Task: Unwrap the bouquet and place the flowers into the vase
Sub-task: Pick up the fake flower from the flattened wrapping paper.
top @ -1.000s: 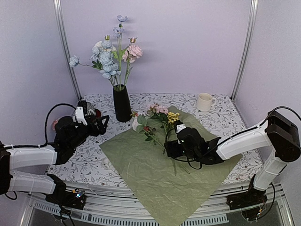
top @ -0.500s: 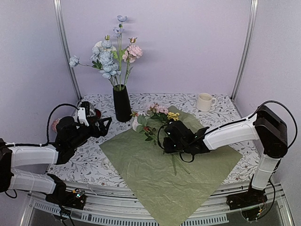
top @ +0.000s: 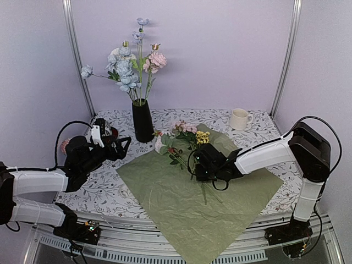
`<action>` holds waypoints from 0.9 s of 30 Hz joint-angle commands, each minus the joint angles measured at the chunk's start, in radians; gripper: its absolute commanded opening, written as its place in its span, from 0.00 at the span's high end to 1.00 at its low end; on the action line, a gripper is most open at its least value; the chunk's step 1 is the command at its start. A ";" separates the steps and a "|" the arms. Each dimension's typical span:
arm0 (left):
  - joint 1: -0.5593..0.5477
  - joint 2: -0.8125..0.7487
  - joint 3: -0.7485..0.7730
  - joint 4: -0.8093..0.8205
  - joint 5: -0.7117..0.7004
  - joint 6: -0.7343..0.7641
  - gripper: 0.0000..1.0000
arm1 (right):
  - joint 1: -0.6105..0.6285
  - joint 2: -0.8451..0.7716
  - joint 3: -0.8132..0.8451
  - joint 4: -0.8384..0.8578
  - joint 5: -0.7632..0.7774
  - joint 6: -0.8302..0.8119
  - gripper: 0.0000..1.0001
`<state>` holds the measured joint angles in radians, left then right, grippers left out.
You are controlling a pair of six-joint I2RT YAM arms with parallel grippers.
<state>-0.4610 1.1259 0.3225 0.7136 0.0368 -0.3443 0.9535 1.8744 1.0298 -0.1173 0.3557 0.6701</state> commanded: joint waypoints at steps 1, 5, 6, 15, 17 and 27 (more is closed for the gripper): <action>-0.010 -0.007 0.018 0.020 0.004 0.000 0.02 | -0.016 0.035 0.033 0.000 -0.029 0.003 0.70; -0.010 -0.005 0.018 0.020 0.005 0.001 0.02 | -0.021 0.055 0.046 -0.003 -0.039 0.002 0.71; -0.009 -0.003 0.018 0.021 0.007 -0.001 0.02 | -0.022 0.059 0.048 -0.002 -0.042 0.001 0.72; -0.010 0.006 0.022 0.024 0.015 -0.002 0.02 | -0.031 0.086 0.055 0.013 -0.058 -0.015 0.80; -0.010 0.006 0.022 0.024 0.016 -0.002 0.02 | -0.030 0.084 0.052 0.016 -0.057 -0.016 0.88; -0.011 0.014 0.026 0.039 0.079 -0.002 0.02 | -0.030 -0.126 -0.165 0.243 -0.030 -0.024 0.97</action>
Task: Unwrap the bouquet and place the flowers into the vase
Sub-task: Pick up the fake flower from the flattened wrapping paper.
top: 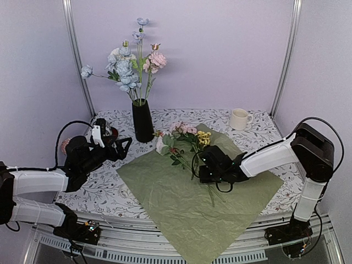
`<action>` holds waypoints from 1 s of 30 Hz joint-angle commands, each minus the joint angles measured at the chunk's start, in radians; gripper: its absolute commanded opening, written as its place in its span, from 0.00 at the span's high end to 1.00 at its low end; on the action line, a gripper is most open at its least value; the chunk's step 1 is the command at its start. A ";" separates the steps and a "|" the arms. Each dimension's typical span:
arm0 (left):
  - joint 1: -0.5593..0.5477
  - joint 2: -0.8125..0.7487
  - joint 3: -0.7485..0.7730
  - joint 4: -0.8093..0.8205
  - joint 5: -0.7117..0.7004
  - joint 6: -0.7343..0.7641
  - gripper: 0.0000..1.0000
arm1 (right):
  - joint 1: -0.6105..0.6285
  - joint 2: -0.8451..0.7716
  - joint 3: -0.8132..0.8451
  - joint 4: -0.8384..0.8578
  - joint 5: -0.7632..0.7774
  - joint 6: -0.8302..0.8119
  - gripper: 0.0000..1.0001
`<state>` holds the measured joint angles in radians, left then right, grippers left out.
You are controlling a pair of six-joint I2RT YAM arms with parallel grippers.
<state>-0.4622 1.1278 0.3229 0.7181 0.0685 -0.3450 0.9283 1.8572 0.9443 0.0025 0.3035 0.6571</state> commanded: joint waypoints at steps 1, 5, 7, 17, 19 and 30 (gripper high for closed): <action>-0.010 0.013 0.025 0.039 0.059 0.000 0.02 | -0.004 -0.128 -0.098 0.142 0.034 -0.018 0.97; -0.014 0.020 0.023 0.061 0.114 0.005 0.03 | -0.005 -0.209 -0.147 0.205 0.067 -0.046 0.97; -0.018 0.025 0.023 0.072 0.136 0.011 0.03 | -0.004 -0.263 -0.183 0.251 0.071 -0.065 0.97; -0.045 0.033 0.011 0.127 0.211 0.035 0.02 | 0.037 -0.444 -0.435 0.688 -0.053 -0.215 0.95; -0.055 0.038 0.008 0.154 0.244 0.038 0.02 | 0.044 -0.443 -0.465 0.767 -0.119 -0.240 0.95; -0.110 0.091 0.006 0.287 0.404 0.040 0.06 | 0.130 -0.351 -0.419 1.020 -0.176 -0.287 0.96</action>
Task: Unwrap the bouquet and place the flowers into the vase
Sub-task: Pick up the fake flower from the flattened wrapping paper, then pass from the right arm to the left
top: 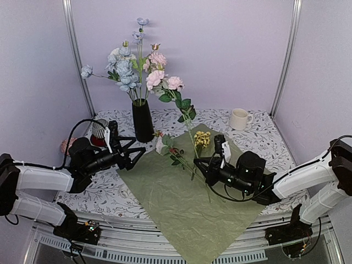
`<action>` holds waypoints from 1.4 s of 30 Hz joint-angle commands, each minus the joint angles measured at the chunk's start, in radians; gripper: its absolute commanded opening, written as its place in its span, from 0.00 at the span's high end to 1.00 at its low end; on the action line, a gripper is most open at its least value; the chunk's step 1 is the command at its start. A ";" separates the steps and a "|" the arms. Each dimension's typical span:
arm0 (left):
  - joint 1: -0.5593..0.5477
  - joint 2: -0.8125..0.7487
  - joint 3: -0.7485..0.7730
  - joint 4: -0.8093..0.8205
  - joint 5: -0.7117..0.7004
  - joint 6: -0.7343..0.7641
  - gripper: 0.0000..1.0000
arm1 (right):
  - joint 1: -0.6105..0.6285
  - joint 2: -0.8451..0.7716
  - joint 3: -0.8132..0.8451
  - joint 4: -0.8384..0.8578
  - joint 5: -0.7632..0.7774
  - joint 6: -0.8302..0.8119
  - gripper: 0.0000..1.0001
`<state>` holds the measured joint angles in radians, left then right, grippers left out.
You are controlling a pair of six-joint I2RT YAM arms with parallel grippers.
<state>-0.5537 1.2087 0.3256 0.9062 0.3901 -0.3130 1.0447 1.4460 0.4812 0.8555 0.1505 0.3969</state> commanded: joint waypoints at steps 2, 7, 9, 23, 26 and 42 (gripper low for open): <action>-0.020 0.012 -0.007 0.140 0.116 -0.003 0.07 | 0.015 0.116 0.076 0.231 -0.028 -0.013 0.97; -0.020 0.013 -0.021 0.198 0.167 -0.027 0.12 | 0.021 0.295 0.134 0.482 -0.097 -0.009 0.97; -0.020 0.019 -0.023 0.215 0.180 -0.036 0.14 | 0.037 0.365 0.153 0.615 -0.110 -0.034 0.97; -0.020 0.056 -0.021 0.296 0.265 -0.082 0.29 | 0.110 0.606 0.351 0.590 -0.192 -0.192 0.97; -0.020 0.058 -0.022 0.309 0.278 -0.087 0.32 | 0.114 0.626 0.364 0.581 -0.203 -0.193 0.97; -0.020 0.087 -0.020 0.357 0.309 -0.115 0.52 | 0.145 0.678 0.402 0.533 -0.257 -0.240 0.95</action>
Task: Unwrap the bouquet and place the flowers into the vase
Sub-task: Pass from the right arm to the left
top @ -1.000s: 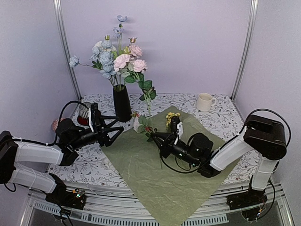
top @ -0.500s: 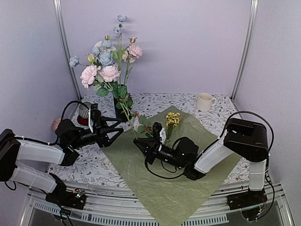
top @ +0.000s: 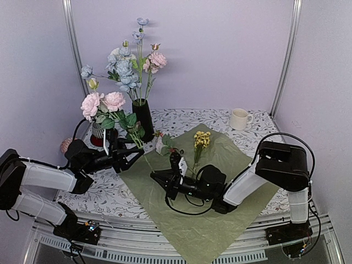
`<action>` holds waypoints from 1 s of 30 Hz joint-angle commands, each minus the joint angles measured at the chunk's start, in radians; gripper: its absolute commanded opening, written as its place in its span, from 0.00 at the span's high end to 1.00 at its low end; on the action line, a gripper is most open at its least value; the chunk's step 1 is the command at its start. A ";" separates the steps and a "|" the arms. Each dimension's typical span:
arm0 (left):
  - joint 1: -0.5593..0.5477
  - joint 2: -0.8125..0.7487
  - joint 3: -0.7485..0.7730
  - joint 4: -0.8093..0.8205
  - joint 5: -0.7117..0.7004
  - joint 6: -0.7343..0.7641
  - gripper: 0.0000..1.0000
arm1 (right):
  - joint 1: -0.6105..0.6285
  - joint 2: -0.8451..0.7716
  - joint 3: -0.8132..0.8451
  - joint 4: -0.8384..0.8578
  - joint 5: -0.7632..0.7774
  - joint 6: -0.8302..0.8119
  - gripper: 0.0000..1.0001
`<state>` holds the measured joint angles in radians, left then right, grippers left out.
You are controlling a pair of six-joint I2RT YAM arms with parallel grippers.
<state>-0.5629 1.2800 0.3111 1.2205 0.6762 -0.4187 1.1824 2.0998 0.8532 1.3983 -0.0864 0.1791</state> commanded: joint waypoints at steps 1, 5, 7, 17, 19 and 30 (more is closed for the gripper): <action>-0.011 0.018 -0.004 0.047 0.027 -0.014 0.53 | 0.007 0.027 0.038 -0.017 -0.024 -0.022 0.95; -0.011 0.025 -0.001 0.054 0.033 -0.017 0.59 | 0.010 0.037 0.052 -0.034 -0.026 -0.026 0.95; -0.011 0.024 -0.003 0.054 0.031 -0.017 0.59 | 0.010 0.040 0.052 -0.032 -0.023 -0.026 0.95; -0.010 0.007 -0.010 0.047 0.015 -0.009 0.54 | 0.011 0.051 0.055 -0.029 -0.021 -0.024 0.95; -0.009 0.004 -0.011 0.045 0.013 -0.008 0.53 | 0.011 0.051 0.054 -0.026 -0.021 -0.024 0.95; -0.009 0.002 -0.012 0.044 0.010 -0.005 0.45 | 0.014 0.052 0.051 -0.024 -0.021 -0.026 0.94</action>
<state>-0.5629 1.2957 0.3107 1.2434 0.6930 -0.4320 1.1904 2.1296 0.8913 1.3624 -0.0998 0.1596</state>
